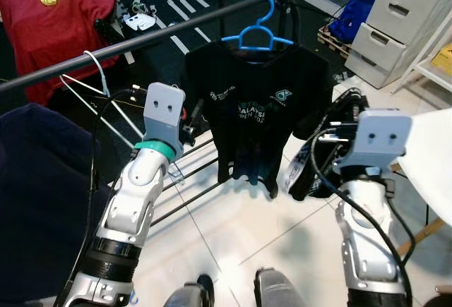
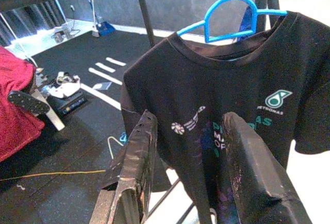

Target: Hang hanger

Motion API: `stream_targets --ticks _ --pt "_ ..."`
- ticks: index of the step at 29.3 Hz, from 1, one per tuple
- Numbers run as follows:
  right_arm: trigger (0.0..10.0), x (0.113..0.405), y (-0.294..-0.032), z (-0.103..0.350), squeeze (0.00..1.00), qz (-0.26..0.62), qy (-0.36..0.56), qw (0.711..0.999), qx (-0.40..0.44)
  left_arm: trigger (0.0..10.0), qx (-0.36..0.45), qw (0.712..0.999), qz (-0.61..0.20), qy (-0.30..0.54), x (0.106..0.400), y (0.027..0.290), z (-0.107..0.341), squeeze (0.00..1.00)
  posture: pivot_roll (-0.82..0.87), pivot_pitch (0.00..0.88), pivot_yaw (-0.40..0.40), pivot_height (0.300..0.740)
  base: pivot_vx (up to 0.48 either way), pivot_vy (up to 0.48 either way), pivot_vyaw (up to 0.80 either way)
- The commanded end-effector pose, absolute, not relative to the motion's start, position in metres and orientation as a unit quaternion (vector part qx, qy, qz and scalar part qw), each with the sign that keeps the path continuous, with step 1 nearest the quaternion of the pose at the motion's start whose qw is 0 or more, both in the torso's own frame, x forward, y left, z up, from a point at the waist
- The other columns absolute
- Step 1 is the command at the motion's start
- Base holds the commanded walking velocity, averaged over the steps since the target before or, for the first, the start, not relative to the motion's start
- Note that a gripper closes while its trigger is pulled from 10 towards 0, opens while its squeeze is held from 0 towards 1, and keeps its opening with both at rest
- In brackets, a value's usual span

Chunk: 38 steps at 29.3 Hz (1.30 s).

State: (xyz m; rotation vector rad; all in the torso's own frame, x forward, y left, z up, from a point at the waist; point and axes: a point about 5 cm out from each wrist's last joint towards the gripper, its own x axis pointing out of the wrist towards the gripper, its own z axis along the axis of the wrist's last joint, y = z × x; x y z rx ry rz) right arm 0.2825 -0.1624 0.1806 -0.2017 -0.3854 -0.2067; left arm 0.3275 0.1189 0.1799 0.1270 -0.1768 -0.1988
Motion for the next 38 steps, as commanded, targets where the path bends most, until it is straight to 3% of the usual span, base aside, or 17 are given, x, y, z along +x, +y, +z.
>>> stream_targets --ticks 1,14,38 --pt "10.0 0.284 -0.156 0.178 0.00 -0.091 -0.189 0.973 -0.096 10.0 0.063 0.990 -0.090 -0.084 0.328 0.124 0.176 0.00 -0.28 0.014 0.128 0.740 -0.315 0.000 0.00" --pt "10.0 0.299 -0.137 0.174 0.00 -0.040 -0.190 0.977 -0.091 10.0 0.058 0.990 -0.084 -0.099 0.322 0.119 0.171 0.00 -0.22 0.007 0.067 0.740 -0.349 0.000 0.00" --pt "10.0 0.313 -0.129 0.174 0.00 -0.021 -0.198 0.977 -0.080 10.0 0.065 0.989 -0.076 -0.109 0.318 0.123 0.175 0.00 -0.18 0.025 0.072 0.740 -0.426 0.000 0.00"
